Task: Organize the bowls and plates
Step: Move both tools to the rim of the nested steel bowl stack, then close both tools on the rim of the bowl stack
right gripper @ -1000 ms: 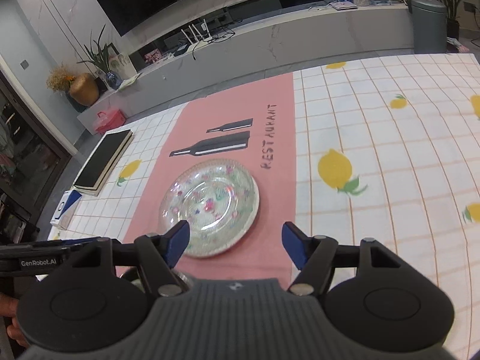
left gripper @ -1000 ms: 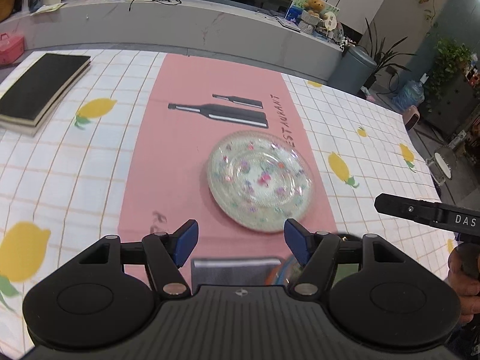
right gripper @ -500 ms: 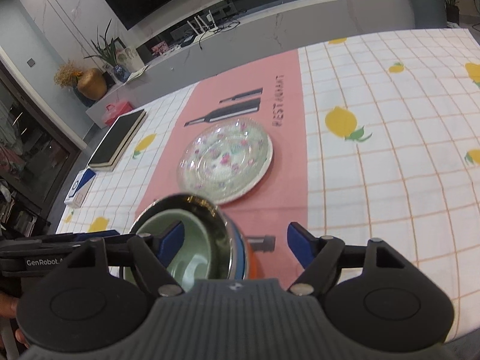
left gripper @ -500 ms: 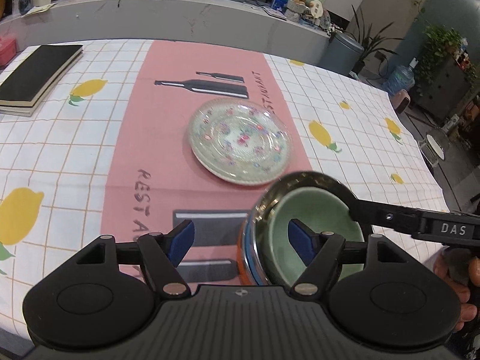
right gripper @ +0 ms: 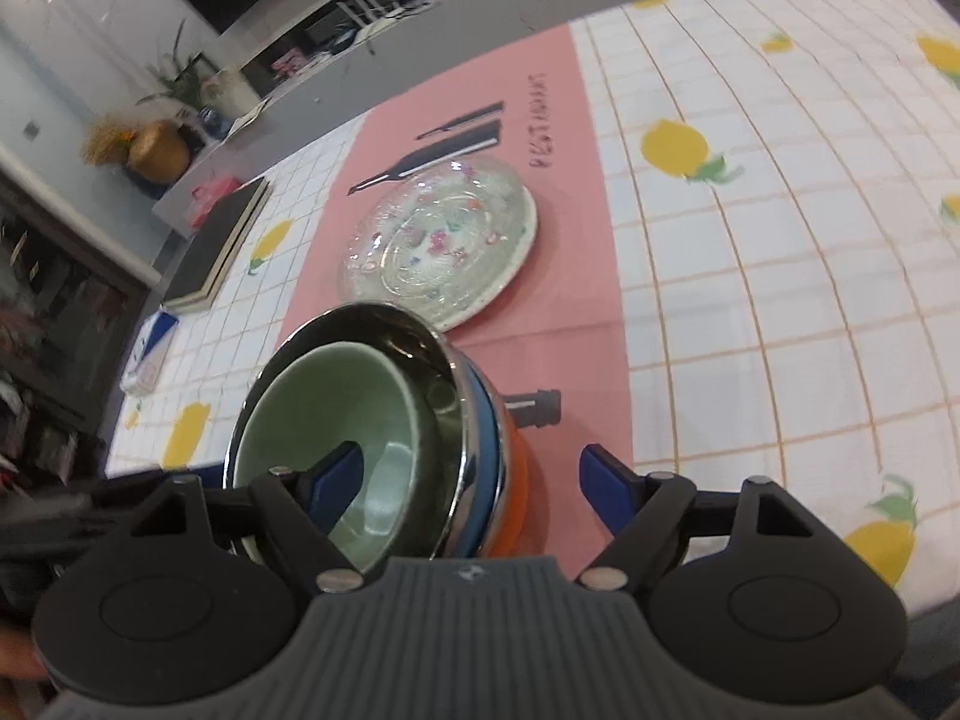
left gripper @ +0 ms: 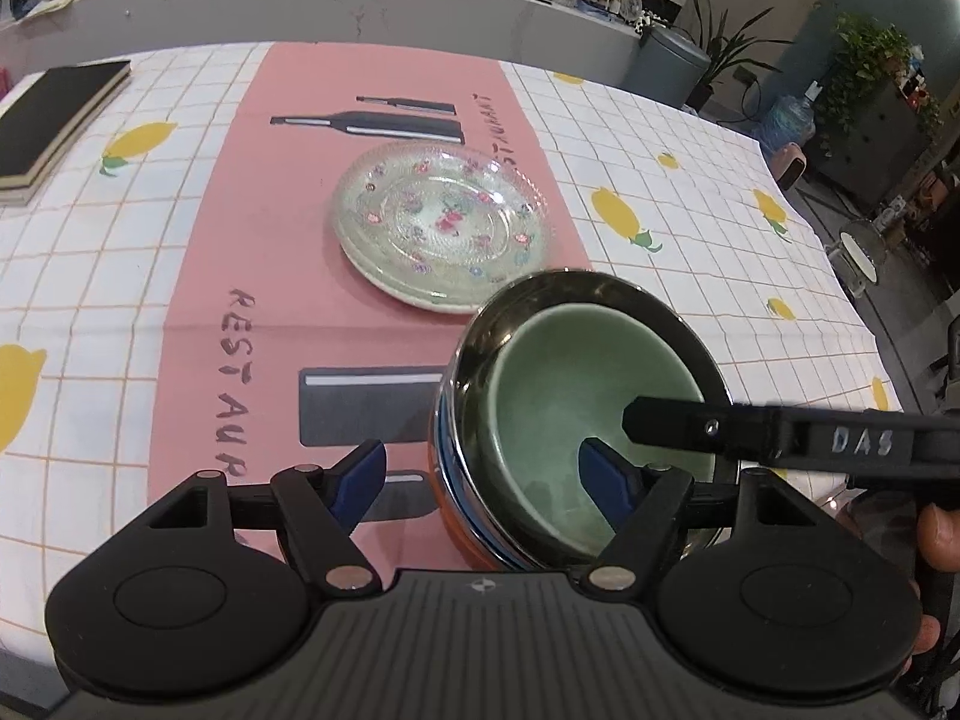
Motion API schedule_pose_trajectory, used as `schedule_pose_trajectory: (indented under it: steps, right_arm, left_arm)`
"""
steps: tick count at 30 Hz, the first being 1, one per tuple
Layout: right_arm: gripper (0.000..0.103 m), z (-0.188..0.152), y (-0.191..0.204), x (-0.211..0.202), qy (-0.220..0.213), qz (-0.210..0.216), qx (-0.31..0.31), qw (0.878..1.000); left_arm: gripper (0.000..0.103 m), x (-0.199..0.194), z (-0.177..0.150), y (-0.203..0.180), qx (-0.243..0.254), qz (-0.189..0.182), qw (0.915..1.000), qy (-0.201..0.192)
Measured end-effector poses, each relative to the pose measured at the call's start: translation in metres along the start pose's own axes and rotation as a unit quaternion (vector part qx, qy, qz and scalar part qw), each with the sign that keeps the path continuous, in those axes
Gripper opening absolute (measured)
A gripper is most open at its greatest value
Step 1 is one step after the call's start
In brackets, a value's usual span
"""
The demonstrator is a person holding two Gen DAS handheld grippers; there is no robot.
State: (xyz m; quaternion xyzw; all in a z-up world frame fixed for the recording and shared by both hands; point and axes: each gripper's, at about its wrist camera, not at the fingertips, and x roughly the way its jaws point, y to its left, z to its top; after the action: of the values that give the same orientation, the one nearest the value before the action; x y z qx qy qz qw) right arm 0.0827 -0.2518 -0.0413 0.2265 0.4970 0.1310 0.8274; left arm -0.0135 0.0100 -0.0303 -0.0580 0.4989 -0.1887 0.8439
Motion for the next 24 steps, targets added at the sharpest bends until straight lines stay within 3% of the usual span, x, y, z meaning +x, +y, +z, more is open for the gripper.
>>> schedule_pose_trajectory:
  steps: [8,24]
  right_arm:
    - [0.079,0.001,-0.006,0.01,0.02,0.009,0.041,0.999]
    - [0.078,-0.003,0.002,0.034,0.041,-0.012,0.022,0.999]
  left_arm:
    - [0.086,0.011,-0.008,-0.01,0.015,-0.001,0.9998,0.016]
    - [0.081,0.025,-0.01,-0.007,-0.013,-0.003,0.9997,0.023]
